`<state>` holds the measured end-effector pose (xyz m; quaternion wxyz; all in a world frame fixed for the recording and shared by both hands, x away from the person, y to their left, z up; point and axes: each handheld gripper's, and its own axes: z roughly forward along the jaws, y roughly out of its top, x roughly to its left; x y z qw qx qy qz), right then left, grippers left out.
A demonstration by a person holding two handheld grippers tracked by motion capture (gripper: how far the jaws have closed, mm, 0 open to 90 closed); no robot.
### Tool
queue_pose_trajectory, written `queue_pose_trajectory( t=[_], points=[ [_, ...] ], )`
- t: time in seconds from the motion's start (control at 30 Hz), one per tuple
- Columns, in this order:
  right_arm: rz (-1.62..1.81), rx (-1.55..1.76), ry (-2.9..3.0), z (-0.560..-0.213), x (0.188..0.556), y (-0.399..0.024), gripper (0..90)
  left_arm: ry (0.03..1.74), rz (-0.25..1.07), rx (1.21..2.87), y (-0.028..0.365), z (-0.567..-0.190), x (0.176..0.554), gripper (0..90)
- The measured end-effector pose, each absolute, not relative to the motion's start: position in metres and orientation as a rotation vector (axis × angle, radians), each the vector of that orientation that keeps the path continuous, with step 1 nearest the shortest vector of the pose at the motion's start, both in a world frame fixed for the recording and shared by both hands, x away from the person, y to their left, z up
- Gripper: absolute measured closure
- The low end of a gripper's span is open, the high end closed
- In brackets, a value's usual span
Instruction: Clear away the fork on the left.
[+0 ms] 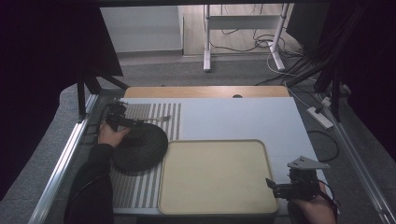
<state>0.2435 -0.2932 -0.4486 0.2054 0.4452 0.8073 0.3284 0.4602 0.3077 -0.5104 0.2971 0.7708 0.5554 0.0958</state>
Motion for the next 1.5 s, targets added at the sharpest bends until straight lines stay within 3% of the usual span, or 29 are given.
queue_pose_trajectory(
  t=[0.13,0.37,0.57,0.63,0.67,0.87,1.5],
  points=[
    [0.913,1.240,2.252,-0.449,0.244,-0.293,0.5,1.498,0.267,2.052,0.311,-0.513,0.470,1.3],
    [0.915,1.240,2.256,-0.449,0.244,-0.293,0.5,1.499,0.312,2.049,0.319,-0.513,0.479,24.0],
    [0.915,1.238,2.259,-0.449,0.244,-0.293,0.4,1.576,0.317,2.047,0.326,-0.519,0.488,69.0],
    [0.917,1.238,2.259,-0.449,0.244,-0.293,0.4,1.601,0.336,2.072,0.324,-0.524,0.492,82.4],
    [0.918,1.237,2.262,-0.449,0.244,-0.293,0.4,1.608,0.343,2.077,0.324,-0.525,0.494,85.1],
    [0.917,1.229,2.271,-0.449,0.244,-0.293,0.5,1.656,0.375,2.088,0.326,-0.530,0.501,88.8],
    [0.908,1.197,2.289,-0.449,0.243,-0.290,0.4,1.580,0.136,2.242,0.316,-0.520,0.478,88.9]
  ],
)
